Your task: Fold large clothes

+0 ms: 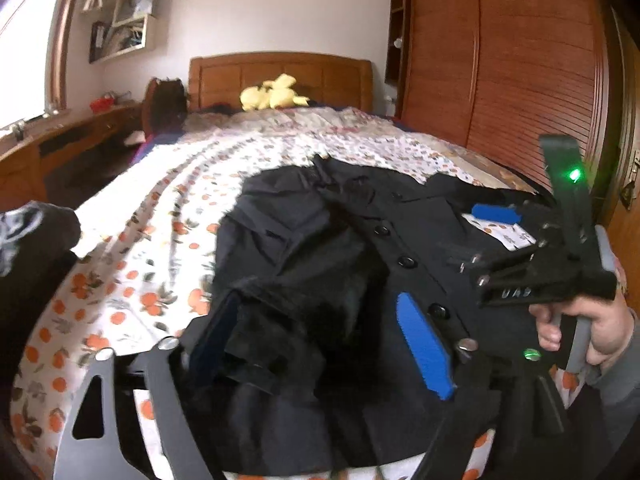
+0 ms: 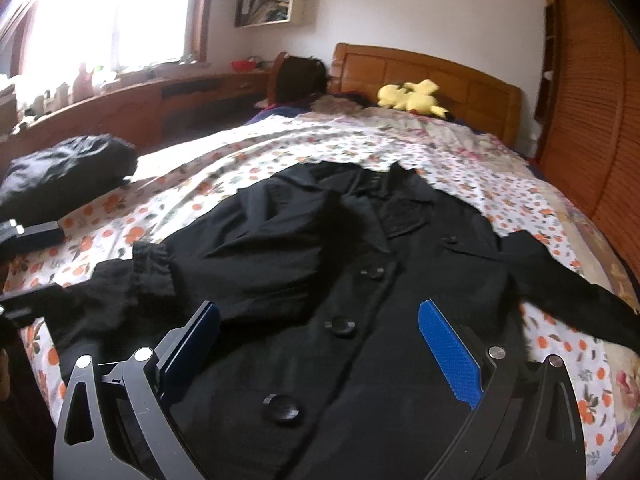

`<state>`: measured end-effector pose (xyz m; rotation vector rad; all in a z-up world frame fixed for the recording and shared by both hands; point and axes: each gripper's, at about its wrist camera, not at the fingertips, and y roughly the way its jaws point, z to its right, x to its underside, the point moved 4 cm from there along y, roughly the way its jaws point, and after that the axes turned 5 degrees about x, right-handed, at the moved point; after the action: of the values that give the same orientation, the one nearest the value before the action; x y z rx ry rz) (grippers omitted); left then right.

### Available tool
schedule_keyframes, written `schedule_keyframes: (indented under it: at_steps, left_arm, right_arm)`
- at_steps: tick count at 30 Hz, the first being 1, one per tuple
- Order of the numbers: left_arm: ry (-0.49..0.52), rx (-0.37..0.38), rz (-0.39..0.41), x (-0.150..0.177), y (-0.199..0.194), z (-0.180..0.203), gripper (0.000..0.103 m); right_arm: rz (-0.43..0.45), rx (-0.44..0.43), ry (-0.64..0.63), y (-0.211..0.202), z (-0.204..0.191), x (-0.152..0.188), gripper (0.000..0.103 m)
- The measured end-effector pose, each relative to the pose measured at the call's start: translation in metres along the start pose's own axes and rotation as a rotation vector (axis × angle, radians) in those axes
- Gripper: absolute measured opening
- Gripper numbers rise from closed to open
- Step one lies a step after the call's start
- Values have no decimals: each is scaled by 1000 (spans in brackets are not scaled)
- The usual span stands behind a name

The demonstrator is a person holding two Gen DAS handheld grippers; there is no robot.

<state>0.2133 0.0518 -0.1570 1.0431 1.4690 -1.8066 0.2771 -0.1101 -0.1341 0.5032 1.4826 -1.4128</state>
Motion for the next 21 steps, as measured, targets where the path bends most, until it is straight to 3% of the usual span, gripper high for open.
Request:
schedule_keyframes:
  at_steps: [14, 21]
  left_arm:
    - [-32, -123, 60, -1, -35, -55, 96]
    - [-64, -153, 72, 2, -48, -76, 97]
  right_arm:
    - [-56, -186, -91, 13, -84, 8, 96]
    - [-91, -302, -150, 13, -131, 15, 83]
